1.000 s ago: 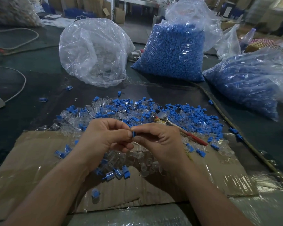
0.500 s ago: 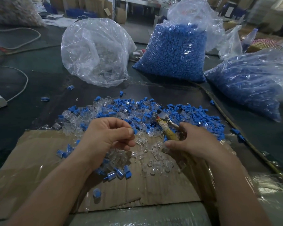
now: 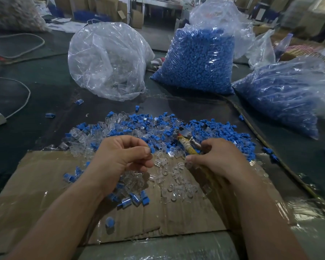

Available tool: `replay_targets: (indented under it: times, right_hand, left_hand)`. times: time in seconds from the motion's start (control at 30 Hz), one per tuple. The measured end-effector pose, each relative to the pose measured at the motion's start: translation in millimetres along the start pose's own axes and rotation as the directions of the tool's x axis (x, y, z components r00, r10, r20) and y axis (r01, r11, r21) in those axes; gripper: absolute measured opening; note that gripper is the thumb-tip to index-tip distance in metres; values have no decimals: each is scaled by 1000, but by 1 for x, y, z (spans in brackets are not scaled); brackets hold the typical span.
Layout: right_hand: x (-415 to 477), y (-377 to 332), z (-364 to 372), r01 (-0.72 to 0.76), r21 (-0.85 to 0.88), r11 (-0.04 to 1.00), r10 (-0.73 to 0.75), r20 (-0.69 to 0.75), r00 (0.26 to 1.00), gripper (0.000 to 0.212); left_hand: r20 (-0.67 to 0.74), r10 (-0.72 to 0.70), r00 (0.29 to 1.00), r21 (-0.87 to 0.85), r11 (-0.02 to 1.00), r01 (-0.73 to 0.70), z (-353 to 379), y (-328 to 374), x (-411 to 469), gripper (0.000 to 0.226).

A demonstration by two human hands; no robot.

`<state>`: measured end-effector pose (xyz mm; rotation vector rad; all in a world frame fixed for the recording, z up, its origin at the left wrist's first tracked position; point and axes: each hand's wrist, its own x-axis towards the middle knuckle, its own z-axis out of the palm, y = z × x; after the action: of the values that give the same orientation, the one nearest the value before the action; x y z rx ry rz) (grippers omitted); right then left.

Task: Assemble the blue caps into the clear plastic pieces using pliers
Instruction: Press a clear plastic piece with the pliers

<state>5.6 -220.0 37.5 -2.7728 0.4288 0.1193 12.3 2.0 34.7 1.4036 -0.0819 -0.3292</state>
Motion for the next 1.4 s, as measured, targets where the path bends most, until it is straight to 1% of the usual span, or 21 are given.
replay_targets:
  times: [0.13, 0.2, 0.23, 0.3, 0.33, 0.43, 0.53, 0.6, 0.67, 0.73, 0.83, 0.9, 0.97, 1.03, 1.1, 1.2, 1.33, 1.4]
  right_hand:
    - [2, -2, 2, -4, 28, 1000, 7, -105, 994, 50]
    - [2, -1, 1, 4, 70, 998, 6, -148, 989, 54]
    - [1, 0, 1, 18, 90, 996, -3, -164, 986, 58]
    - [-2, 4, 0, 85, 136, 987, -53, -222, 974, 57]
    - [-4, 4, -2, 134, 169, 976, -86, -265, 960, 57]
    - [-10, 4, -8, 305, 256, 917, -187, -399, 898, 63]
    - [-14, 0, -11, 424, 222, 878, -287, -463, 839, 61]
    - [-16, -3, -9, 459, 182, 869, -333, -472, 817, 58]
    - [-16, -5, -7, 489, 161, 857, -354, -504, 787, 50]
    - [-18, -7, -4, 520, 157, 840, -347, -581, 736, 37]
    - [-17, -7, -4, 545, 158, 823, -329, -649, 686, 29]
    - [-17, -7, -4, 543, 124, 831, -358, -628, 691, 29]
    - [-17, -9, -3, 530, 92, 843, -393, -569, 723, 30]
    - [-18, -13, 0, 532, 50, 845, -433, -520, 737, 31]
    - [-20, -19, 1, 531, 45, 846, -451, -469, 759, 30]
    - [-24, -25, 3, 519, 24, 854, -471, -389, 792, 39]
    - [-26, -28, 9, 524, -54, 850, -509, -336, 792, 44]
    - [-27, -29, 11, 539, -74, 839, -533, -306, 789, 41]
  left_hand:
    - [-3, 0, 1000, -14, 1000, 0, 0, 0, 0, 16]
    - [-5, 1, 1000, -24, 1000, -1, 0, 0, 1, 16]
    - [-6, 2, 1000, -28, 1000, -2, 0, 0, 1, 17]
    - [-8, 2, 1000, -36, 999, -2, 0, 0, 1, 18]
    - [-10, 1, 1000, -40, 999, -1, 0, 0, 1, 20]
    - [-28, 7, 1000, -66, 998, -9, 0, 0, 2, 22]
    - [-51, 24, 998, -105, 994, -29, 0, -2, 3, 23]
    - [-60, 46, 997, -124, 991, -53, 0, -3, 3, 23]
    - [-74, 61, 995, -138, 988, -71, 0, -4, 3, 22]
    - [-87, 76, 993, -148, 985, -89, 1, -5, 4, 21]
    - [-99, 109, 989, -164, 979, -124, 3, -6, 4, 18]
    - [-106, 129, 986, -163, 976, -145, 5, -8, 3, 17]
    - [-111, 146, 983, -166, 973, -163, 6, -8, 3, 17]
    - [-119, 161, 980, -175, 968, -180, 6, -9, 3, 17]
    - [-136, 182, 974, -180, 962, -205, 7, -8, 3, 17]
    - [-160, 218, 963, -176, 953, -245, 9, -8, 2, 17]
    - [-185, 256, 949, -147, 947, -285, 10, -9, 2, 16]
    - [-196, 274, 941, -125, 945, -302, 11, -9, 2, 15]
